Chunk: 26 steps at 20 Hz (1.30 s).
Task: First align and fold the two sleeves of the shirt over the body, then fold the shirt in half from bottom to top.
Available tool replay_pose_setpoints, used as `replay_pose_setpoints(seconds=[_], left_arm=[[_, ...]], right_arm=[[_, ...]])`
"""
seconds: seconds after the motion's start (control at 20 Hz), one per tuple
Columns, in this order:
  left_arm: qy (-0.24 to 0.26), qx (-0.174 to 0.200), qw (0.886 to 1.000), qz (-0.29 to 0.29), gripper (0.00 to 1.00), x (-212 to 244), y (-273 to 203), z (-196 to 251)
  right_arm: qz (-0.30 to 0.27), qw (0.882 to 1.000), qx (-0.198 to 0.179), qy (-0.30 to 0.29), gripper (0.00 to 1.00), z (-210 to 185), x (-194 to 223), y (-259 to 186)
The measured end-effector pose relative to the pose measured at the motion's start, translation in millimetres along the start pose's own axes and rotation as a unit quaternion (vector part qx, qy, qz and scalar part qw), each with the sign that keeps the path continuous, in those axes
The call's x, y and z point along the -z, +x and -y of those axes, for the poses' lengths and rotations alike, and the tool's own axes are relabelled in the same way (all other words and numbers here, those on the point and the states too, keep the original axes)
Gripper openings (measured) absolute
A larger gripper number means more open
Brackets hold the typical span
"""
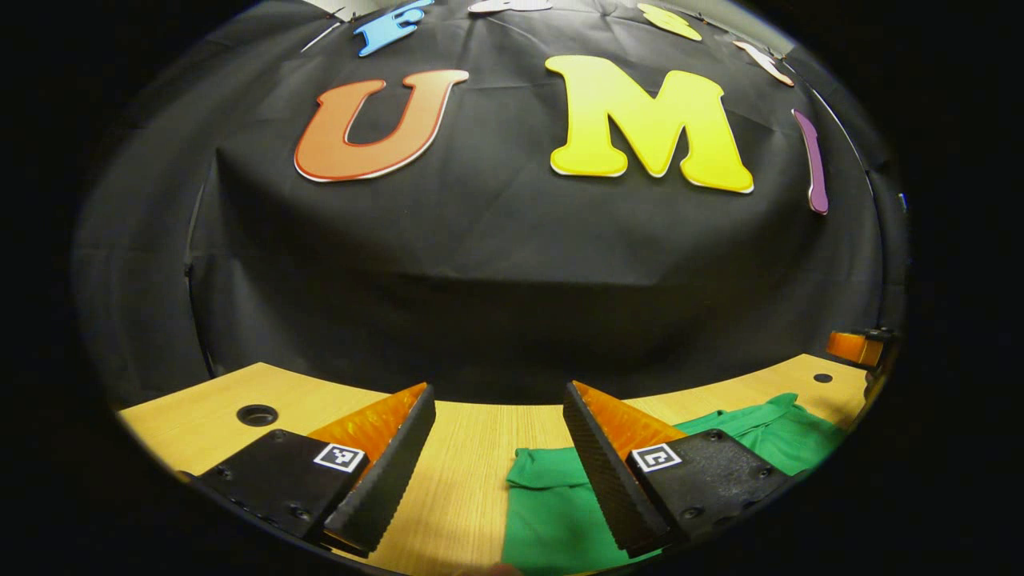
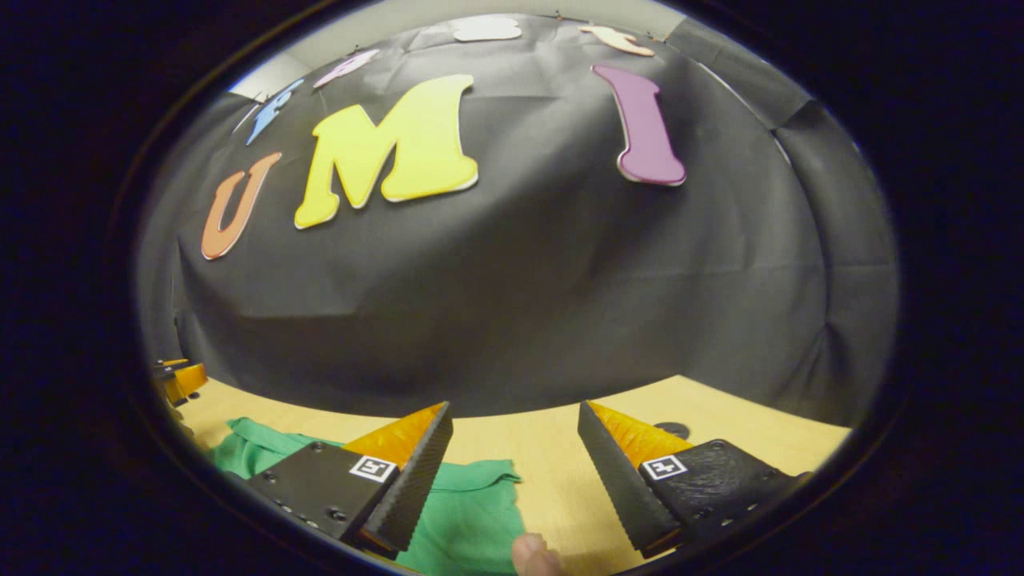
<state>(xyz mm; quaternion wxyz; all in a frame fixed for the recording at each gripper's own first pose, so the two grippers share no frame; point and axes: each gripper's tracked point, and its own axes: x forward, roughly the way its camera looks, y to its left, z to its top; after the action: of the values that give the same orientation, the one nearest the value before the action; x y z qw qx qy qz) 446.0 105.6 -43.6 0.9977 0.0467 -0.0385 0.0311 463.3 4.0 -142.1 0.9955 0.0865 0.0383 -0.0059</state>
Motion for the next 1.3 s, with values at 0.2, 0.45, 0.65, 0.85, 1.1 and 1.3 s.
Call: replay_pose_setpoints(seconds=[0.2, 0.45, 0.65, 0.85, 1.1, 1.3], left_arm=[[-0.013, -0.003, 1.000, -0.020, 1.00, 11.8, -54.1, -0.8], [0.017, 0.005, 1.000, -0.023, 1.00, 16.8, -128.8, 14.2], [0.001, 0.001, 0.999, -0.032, 1.00, 24.0, -181.6, 19.6], [0.006, -0.016, 1.000, -0.023, 1.00, 22.5, -229.0, 24.9], [-0.021, -0.018, 1.000, -0.001, 1.00, 9.1, -295.5, 41.1], [-0.043, -0.014, 0.999, -0.027, 1.00, 13.8, -342.3, 53.9]], right_arm=[[0.002, 1.000, 0.019, -0.019, 0.95, 26.0, 5.5, -50.2], [0.012, 0.998, 0.012, -0.060, 0.96, 25.5, 6.8, -116.6], [0.009, 0.998, 0.003, -0.060, 0.96, 26.1, 12.0, -166.5], [0.018, 0.996, -0.007, -0.082, 0.95, 29.4, 20.0, -223.1], [0.030, 0.995, -0.015, -0.094, 0.95, 33.2, 17.0, -298.0], [0.019, 0.995, -0.028, -0.092, 0.95, 35.1, 12.9, -357.0]])
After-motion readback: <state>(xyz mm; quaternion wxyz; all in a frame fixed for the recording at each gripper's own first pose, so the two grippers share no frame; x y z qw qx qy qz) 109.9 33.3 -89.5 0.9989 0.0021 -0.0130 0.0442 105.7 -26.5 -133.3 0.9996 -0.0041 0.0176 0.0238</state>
